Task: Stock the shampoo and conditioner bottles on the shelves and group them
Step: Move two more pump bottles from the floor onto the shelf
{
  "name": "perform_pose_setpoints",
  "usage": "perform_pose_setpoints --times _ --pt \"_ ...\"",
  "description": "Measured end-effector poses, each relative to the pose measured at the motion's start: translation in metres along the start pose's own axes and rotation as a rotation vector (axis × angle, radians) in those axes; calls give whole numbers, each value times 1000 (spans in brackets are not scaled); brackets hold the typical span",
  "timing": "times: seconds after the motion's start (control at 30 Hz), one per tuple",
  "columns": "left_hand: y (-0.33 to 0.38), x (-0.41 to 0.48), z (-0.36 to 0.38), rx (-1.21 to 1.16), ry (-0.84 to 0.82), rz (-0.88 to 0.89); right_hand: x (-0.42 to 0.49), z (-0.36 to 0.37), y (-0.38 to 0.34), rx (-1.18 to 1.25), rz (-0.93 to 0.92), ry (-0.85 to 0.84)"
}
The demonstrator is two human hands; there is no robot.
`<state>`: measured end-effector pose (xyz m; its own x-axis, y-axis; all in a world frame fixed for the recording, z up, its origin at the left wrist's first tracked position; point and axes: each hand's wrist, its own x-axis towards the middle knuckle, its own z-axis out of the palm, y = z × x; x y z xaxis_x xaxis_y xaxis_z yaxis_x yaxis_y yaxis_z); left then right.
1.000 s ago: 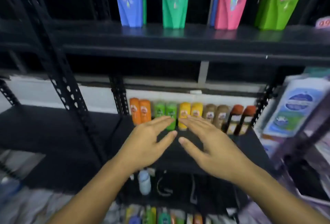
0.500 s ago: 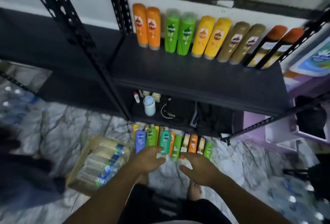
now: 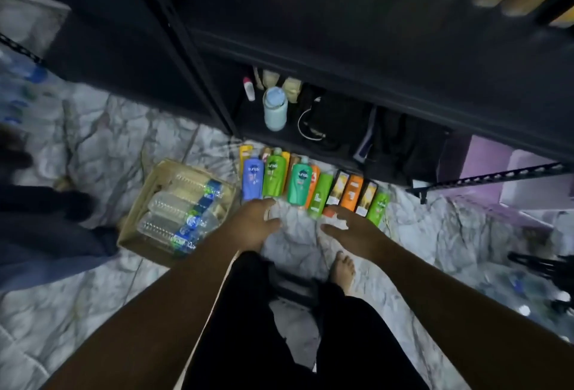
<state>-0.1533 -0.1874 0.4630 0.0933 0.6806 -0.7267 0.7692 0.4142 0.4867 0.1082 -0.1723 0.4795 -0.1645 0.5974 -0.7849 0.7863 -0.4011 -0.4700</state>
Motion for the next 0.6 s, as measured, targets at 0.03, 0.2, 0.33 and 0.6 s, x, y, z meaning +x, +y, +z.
perform_pose_setpoints --times 0.03,0.2,0.33,0.6 --pt "-8 15 3 -8 -2 -14 16 3 2 -4 15 -4" --pt "-60 115 31 36 -6 -61 116 34 27 -46 79 -7" --pt "-107 219 61 90 20 -69 223 70 58 -70 60 -77" --pt "-172 410 106 150 111 -25 439 116 110 -3 96 139"
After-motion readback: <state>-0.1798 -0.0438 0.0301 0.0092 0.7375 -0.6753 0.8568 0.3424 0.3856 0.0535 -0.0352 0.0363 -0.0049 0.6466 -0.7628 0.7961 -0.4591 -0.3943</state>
